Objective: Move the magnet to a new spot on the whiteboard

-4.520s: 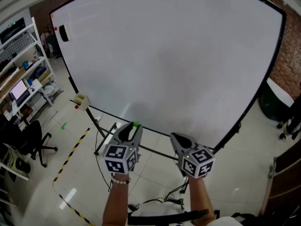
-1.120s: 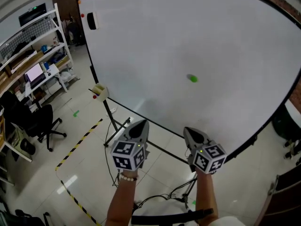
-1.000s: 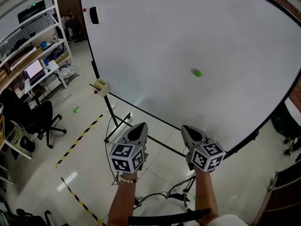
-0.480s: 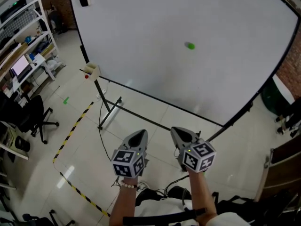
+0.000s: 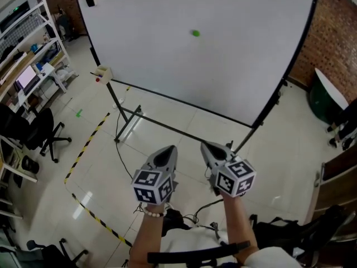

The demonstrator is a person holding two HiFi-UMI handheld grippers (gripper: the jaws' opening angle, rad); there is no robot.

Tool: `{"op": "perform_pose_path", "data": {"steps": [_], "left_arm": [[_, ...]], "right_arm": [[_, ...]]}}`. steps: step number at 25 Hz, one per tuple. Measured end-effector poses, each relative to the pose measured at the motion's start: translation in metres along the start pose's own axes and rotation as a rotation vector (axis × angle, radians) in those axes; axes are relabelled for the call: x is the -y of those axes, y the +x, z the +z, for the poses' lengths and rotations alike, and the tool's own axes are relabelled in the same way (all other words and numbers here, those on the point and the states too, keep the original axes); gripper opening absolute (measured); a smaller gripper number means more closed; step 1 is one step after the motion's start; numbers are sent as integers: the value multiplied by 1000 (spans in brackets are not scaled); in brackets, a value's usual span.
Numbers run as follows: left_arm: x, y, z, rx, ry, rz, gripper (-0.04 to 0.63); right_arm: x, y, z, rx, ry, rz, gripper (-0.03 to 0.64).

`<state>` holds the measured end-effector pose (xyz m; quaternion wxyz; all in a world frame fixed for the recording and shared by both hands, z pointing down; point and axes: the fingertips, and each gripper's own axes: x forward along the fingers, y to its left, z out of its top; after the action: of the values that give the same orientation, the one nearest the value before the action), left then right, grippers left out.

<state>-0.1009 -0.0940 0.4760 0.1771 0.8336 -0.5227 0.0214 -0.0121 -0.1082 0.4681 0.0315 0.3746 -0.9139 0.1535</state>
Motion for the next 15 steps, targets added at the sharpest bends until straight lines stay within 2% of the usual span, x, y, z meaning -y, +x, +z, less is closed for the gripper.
{"op": "perform_pose_path", "data": {"steps": [6, 10, 15], "left_arm": [[76, -39, -35, -15, 18, 21, 2], [96, -64, -44, -20, 16, 44, 2], [109, -79, -47, -24, 26, 21, 2]], "right_arm": [[-13, -83, -29, 0, 27, 30, 8], [-25, -114, -37, -4, 36, 39, 8], [-33, -132, -32, 29, 41, 16, 8]]}}
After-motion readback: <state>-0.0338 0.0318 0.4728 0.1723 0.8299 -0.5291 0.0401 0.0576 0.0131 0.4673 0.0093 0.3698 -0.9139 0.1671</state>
